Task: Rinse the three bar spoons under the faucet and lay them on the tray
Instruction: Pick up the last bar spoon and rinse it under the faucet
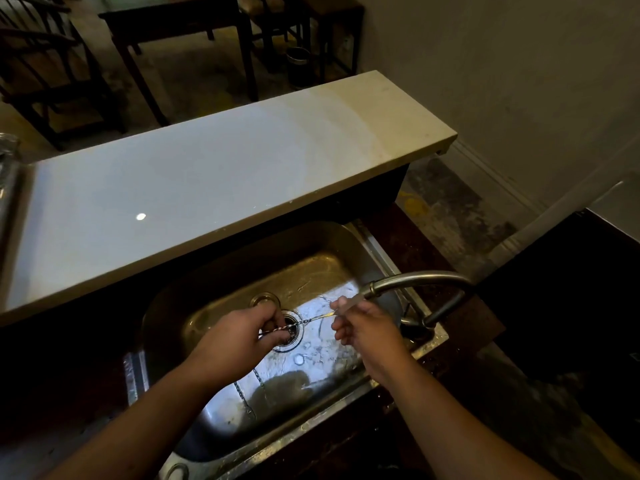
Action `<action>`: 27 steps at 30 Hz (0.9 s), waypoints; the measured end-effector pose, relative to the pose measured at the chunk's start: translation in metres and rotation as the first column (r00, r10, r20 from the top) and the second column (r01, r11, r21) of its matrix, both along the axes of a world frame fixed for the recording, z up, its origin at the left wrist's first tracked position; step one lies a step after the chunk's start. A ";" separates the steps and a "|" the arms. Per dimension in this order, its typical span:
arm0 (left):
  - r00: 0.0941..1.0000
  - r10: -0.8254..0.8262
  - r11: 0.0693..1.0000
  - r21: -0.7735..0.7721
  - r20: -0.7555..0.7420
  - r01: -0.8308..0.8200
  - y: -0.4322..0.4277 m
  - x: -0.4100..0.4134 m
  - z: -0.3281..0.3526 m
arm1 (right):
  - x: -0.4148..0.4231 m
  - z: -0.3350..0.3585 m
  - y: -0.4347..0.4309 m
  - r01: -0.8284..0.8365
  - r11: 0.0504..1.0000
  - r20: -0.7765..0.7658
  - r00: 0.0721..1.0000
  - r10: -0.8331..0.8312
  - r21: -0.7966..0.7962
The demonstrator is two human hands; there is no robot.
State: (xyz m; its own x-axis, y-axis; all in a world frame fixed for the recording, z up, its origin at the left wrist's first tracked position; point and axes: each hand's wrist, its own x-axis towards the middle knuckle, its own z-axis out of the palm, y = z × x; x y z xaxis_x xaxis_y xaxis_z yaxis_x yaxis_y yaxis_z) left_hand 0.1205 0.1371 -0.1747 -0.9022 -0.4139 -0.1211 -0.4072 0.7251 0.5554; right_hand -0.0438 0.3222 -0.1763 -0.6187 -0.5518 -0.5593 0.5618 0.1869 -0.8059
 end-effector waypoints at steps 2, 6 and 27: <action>1.000 0.008 1.000 -0.001 -0.003 -0.008 -0.001 -0.001 -0.001 | 0.000 0.001 0.000 -0.010 0.999 0.038 0.999 0.012 -0.043; 1.000 0.014 1.000 0.007 0.014 -0.014 -0.001 -0.002 -0.003 | -0.002 0.002 0.002 -0.046 0.988 0.158 0.985 0.069 -0.147; 0.887 0.445 0.830 0.314 0.124 -0.460 0.000 0.007 -0.058 | 0.000 0.006 -0.008 -0.215 0.949 -0.081 0.968 0.239 0.230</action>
